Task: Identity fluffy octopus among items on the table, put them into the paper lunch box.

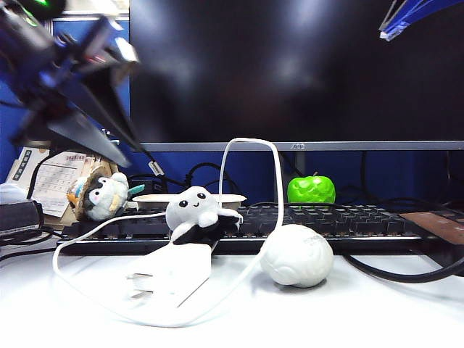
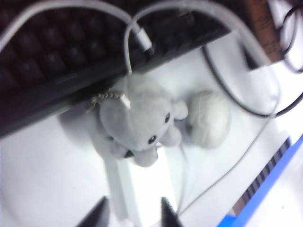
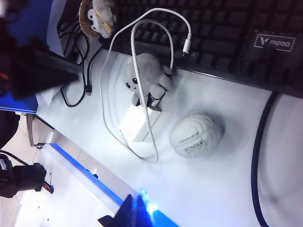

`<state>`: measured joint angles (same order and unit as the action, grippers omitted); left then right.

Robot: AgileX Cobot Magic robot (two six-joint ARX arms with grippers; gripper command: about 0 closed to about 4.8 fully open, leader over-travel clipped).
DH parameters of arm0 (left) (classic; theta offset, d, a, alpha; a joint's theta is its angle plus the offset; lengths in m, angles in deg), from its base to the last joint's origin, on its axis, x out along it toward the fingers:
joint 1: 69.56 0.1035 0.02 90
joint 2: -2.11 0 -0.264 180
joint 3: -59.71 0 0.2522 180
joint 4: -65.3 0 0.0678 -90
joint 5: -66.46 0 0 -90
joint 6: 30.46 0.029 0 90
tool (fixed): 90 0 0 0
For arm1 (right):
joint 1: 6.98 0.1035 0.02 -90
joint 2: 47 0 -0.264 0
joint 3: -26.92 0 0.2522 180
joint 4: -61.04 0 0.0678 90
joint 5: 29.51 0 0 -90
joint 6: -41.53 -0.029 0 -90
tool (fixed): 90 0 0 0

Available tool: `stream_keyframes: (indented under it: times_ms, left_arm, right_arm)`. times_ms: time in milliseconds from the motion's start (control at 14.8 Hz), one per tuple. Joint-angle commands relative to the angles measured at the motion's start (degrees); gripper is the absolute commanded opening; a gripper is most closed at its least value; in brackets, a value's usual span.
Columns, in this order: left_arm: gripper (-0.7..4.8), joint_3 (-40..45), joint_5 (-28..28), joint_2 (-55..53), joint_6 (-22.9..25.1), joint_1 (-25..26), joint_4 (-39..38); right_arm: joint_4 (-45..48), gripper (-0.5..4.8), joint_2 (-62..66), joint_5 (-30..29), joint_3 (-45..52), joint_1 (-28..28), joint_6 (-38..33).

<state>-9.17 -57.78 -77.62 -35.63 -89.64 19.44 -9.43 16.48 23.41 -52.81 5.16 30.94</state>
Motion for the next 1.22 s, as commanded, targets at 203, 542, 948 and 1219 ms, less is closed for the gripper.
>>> stream_keyframes:
  times_ms: [203,542,948,1219]
  left_arm:
    - [1.3,-0.13,1.38,-1.11,-3.1,-11.78,14.29]
    - [3.03,-0.15,13.73,-2.49,-4.44,-15.3,18.91]
    - [3.3,-0.15,19.91,-7.67,-4.33,-15.15,17.25]
    - [4.66,-0.15,20.13,-8.61,-4.52,-15.17,18.69]
  right_arm:
    - [1.81,0.0,-0.11,-0.13,1.81,0.07,0.35]
    - [1.7,0.68,-0.11,-0.17,3.28,0.07,0.33]
    - [1.7,0.68,-0.11,-0.2,3.28,0.07,0.35]
    - [1.97,0.68,-0.11,-0.22,3.28,0.07,0.35]
